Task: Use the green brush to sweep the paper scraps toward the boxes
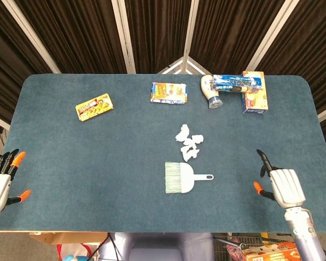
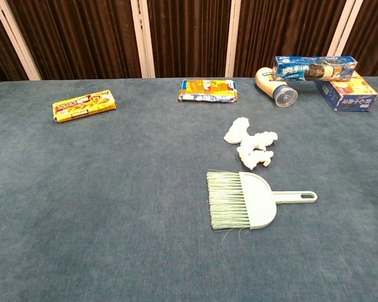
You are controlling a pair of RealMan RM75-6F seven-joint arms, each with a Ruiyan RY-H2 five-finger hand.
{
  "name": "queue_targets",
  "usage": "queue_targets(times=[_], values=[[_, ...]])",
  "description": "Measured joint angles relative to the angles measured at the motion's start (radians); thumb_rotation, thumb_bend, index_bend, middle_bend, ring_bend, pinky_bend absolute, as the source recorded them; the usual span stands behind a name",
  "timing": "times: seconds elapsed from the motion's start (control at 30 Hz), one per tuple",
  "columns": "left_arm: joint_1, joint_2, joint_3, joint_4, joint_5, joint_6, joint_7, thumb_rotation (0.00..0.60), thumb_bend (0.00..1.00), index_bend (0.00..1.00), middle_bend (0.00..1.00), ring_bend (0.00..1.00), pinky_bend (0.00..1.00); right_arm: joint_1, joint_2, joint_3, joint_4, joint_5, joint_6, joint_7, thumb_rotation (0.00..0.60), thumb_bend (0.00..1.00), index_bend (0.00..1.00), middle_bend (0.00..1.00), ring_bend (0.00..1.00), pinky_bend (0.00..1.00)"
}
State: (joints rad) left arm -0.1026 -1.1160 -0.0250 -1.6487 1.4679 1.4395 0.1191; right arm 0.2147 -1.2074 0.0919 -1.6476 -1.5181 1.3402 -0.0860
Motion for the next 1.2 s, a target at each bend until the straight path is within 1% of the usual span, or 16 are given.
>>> queue_targets(times=[0.1, 0.27, 0.4, 0.6, 0.7, 0.83, 0.9, 1.0, 1.2], values=[[0.0, 0.0, 0.001, -0.001, 0.0, -0.001, 0.002, 0.6, 0.05, 0.0, 0.0, 0.0, 0.0, 0.042, -0.023, 0.015, 0.003, 0.01, -0.048, -0.029, 0.6, 0.31, 0.25, 0.95, 1.0, 1.0], [-0.001, 0.0, 0.001, -0.003, -0.005, -0.006, 0.003, 0.6, 0.05, 0.0, 0.0, 0.0, 0.0, 0.097, -0.067, 0.027, 0.002, 0.037, -0.134, -0.096, 0.6, 0.31, 0.34, 0.97, 1.0, 1.0], [-0.002, 0.001, 0.0, -0.003, -0.005, -0.007, 0.0, 0.6, 0.05, 0.0, 0.0, 0.0, 0.0, 0.144, -0.125, 0.033, 0.0, 0.076, -0.204, -0.19, 0.6, 0.31, 0.39, 0.97, 1.0, 1.0], [-0.002, 0.004, 0.001, -0.002, 0.0, -0.007, -0.009, 0.6, 0.05, 0.0, 0.0, 0.0, 0.0, 0.197, -0.236, 0.037, 0.012, 0.148, -0.267, -0.314, 0.6, 0.31, 0.4, 0.97, 1.0, 1.0], [-0.003, 0.005, 0.001, -0.001, 0.001, -0.007, -0.014, 0.6, 0.05, 0.0, 0.0, 0.0, 0.0, 0.214, -0.283, 0.039, 0.028, 0.19, -0.286, -0.353, 0.6, 0.31, 0.41, 0.97, 1.0, 1.0], [-0.003, 0.007, 0.001, 0.0, 0.002, -0.009, -0.021, 0.6, 0.05, 0.0, 0.0, 0.0, 0.0, 0.231, -0.338, 0.042, 0.053, 0.245, -0.302, -0.405, 0.6, 0.31, 0.46, 0.97, 1.0, 1.0], [-0.004, 0.007, 0.002, 0.001, 0.003, -0.009, -0.023, 0.6, 0.05, 0.0, 0.0, 0.0, 0.0, 0.238, -0.363, 0.045, 0.068, 0.269, -0.304, -0.425, 0.6, 0.31, 0.48, 0.97, 1.0, 1.0], [-0.004, 0.008, 0.003, 0.0, 0.006, -0.01, -0.024, 0.6, 0.05, 0.0, 0.0, 0.0, 0.0, 0.246, -0.387, 0.05, 0.09, 0.297, -0.304, -0.438, 0.6, 0.31, 0.48, 0.97, 1.0, 1.0], [-0.004, 0.008, 0.004, 0.0, 0.005, -0.011, -0.025, 0.6, 0.05, 0.0, 0.0, 0.0, 0.0, 0.255, -0.416, 0.061, 0.122, 0.339, -0.299, -0.445, 0.6, 0.31, 0.48, 0.97, 1.0, 1.0]])
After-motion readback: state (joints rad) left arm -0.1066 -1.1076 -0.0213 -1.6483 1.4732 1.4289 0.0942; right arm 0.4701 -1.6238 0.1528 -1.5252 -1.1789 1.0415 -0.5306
